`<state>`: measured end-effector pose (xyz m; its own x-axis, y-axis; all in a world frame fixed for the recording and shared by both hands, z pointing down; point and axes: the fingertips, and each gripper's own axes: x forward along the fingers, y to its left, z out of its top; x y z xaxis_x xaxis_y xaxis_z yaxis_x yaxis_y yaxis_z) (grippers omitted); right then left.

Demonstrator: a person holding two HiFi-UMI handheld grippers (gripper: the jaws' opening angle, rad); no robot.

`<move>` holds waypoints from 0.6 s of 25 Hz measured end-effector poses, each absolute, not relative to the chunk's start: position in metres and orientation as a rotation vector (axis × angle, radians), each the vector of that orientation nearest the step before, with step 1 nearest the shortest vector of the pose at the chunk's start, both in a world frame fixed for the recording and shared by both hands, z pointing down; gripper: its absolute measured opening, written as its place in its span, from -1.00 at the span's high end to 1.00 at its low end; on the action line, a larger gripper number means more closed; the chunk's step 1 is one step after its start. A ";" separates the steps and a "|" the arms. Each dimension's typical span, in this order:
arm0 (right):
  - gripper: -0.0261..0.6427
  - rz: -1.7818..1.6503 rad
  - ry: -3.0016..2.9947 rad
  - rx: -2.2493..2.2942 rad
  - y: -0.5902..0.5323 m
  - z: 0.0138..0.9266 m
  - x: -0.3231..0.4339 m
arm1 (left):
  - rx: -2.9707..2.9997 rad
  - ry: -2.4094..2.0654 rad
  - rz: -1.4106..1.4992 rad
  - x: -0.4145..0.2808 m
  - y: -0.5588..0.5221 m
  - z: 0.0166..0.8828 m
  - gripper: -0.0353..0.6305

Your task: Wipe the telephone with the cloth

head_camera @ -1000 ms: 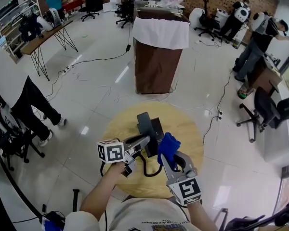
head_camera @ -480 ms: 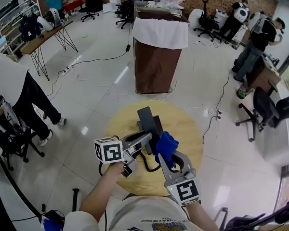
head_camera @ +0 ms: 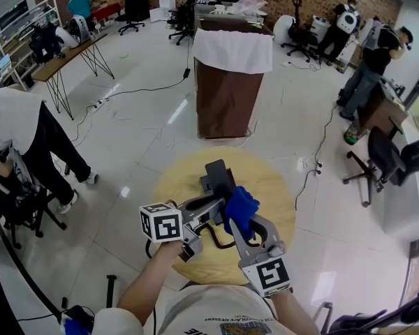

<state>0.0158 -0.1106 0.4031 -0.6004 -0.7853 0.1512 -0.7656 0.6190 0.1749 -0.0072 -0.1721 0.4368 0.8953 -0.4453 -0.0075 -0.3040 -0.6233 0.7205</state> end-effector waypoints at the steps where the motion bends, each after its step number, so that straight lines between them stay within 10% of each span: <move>1: 0.74 -0.140 -2.633 1.278 -0.112 0.401 0.016 | 2.293 -0.532 -0.231 -0.006 -0.171 0.437 0.71; 15: 0.74 -0.225 -2.654 1.269 -0.128 0.376 0.013 | 2.356 -0.529 -0.165 0.002 -0.159 0.437 0.71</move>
<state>0.0129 -0.1278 0.3762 -0.6149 -0.7815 0.1059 -0.7524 0.6216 0.2180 0.0020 -0.1587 0.4367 0.9082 -0.4176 0.0285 -0.3278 -0.6674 0.6687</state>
